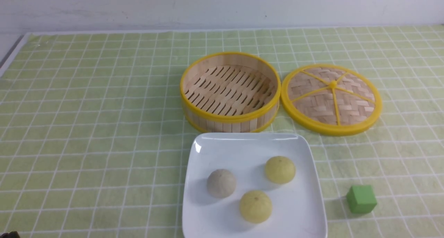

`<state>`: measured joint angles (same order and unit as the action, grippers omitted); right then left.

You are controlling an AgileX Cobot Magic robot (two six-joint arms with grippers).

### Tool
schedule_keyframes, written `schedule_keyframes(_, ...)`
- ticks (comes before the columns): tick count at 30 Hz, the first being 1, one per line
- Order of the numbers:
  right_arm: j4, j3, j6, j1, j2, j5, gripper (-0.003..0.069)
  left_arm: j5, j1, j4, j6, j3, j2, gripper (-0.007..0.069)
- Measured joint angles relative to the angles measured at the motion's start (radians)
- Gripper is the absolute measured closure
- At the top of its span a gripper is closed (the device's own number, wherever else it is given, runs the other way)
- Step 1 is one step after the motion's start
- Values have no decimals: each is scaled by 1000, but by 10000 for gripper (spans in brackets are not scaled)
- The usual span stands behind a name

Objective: Put the steamed buns into the plate on the green tablecloth.

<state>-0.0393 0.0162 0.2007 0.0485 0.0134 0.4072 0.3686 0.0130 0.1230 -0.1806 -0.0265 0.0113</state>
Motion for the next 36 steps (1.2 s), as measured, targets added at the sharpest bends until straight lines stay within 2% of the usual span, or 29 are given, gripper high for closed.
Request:
schedule_keyframes(7,0,0,0,0,0,0,543,1,-33,0,0,0,0,547)
schedule_keyframes(36,0,0,0,0,0,0,505,1,-33,11,0,0,0,508)
